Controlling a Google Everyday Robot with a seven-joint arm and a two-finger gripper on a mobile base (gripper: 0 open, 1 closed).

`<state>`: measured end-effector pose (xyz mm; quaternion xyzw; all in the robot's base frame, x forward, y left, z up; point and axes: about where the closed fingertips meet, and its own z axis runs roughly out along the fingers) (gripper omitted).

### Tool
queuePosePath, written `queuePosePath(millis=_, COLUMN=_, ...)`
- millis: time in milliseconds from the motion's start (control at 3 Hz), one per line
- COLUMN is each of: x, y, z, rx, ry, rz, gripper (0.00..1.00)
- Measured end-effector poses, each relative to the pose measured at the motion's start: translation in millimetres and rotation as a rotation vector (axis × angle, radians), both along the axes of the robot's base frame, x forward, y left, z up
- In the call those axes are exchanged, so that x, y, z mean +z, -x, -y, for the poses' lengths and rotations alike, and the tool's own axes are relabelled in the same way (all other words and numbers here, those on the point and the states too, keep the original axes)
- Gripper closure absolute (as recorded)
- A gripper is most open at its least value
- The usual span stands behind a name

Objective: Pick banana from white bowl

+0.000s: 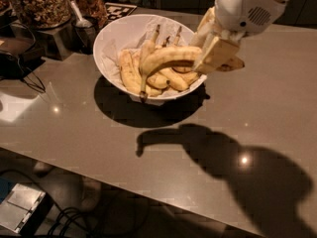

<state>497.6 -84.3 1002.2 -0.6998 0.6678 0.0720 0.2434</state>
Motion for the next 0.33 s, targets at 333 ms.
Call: queuePosePath(millis=333, x=0.3, y=1.6, z=1.4, rx=0.000, ry=-0.005, rz=0.000, gripper=1.00)
